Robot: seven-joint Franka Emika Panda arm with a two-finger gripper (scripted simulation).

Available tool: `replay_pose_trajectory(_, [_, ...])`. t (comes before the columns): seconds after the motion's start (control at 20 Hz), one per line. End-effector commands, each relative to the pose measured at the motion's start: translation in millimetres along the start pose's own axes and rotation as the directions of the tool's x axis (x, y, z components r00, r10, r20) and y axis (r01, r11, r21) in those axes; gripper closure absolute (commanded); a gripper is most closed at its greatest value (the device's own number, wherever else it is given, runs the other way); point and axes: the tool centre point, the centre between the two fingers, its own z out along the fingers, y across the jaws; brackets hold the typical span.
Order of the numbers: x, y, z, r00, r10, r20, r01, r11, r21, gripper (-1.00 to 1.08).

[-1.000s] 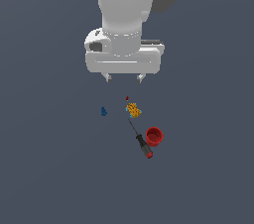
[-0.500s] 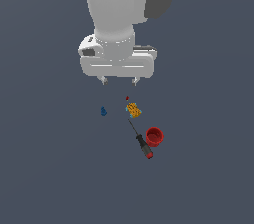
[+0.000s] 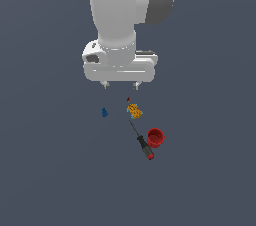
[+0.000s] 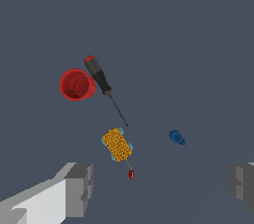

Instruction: Pick up a designated object from a clutter of objects.

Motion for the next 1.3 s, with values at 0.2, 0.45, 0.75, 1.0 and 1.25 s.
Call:
replay_pose_trajectory(0.2, [-5,-4,34,0.998,-0.068,0.001,0.068,0.998,-0.008,-0.92])
replay_pose_trajectory(0.45, [-15,-8,74,0.988,-0.152,0.002,0.152,0.988,-0.016,-0.92])
replay_pose_trajectory(0.75, [-35,-15,128,0.961,-0.275,0.005,0.275,0.961,-0.025,-0.92])
replay_pose_trajectory(1.0, [-58,-21,169,0.927,-0.375,0.008,0.375,0.926,-0.027,-0.92])
replay_pose_trajectory(1.25, [-80,-26,199,0.891,-0.454,0.009,0.454,0.890,-0.027,-0.92])
